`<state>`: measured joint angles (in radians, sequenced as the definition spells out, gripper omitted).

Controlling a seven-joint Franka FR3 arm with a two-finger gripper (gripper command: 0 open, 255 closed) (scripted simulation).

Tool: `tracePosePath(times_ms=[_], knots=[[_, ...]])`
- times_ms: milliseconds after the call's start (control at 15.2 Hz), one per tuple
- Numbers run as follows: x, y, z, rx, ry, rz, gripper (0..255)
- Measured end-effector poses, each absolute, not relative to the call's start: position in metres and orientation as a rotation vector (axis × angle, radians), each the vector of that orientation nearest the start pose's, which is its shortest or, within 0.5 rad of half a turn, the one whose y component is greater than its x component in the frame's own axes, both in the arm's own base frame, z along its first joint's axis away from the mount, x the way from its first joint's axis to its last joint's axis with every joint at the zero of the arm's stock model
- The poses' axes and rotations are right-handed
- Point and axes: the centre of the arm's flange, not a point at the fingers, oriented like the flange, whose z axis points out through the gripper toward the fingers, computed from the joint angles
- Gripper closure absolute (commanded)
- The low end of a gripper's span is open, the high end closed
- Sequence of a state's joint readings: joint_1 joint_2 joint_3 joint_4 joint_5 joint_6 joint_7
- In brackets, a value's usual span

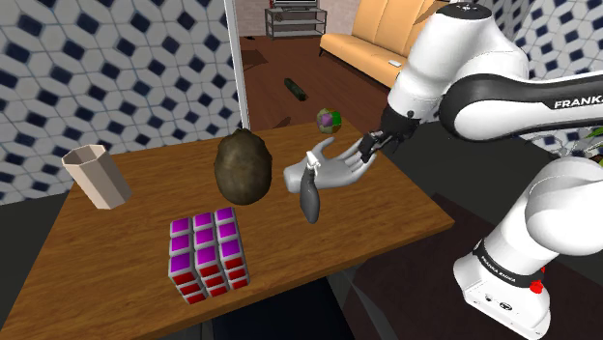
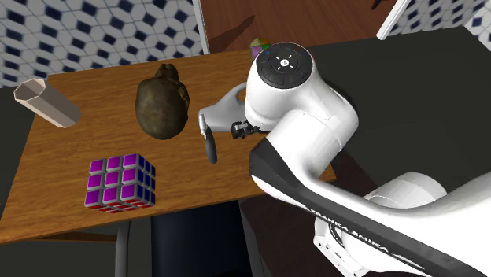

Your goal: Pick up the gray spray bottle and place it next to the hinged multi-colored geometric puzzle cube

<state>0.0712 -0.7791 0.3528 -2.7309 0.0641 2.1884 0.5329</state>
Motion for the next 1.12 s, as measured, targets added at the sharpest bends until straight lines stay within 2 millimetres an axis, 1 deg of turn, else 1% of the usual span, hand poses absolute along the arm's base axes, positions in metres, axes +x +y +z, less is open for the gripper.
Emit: tracePosePath(times_ms=[264,594,792,858,924,1122], knots=[[0.317,0.184,0.414,-3.159,0.394,-0.551,0],[0.338,0.234,0.373,-3.124,0.461,-0.702,0],[0.353,0.263,0.348,-3.097,0.502,-0.789,0],[0.355,0.272,0.341,-3.090,0.515,-0.821,0],[0.356,0.278,0.336,-3.082,0.525,-0.839,0],[0.365,0.281,0.322,-3.074,0.534,-0.853,0]])
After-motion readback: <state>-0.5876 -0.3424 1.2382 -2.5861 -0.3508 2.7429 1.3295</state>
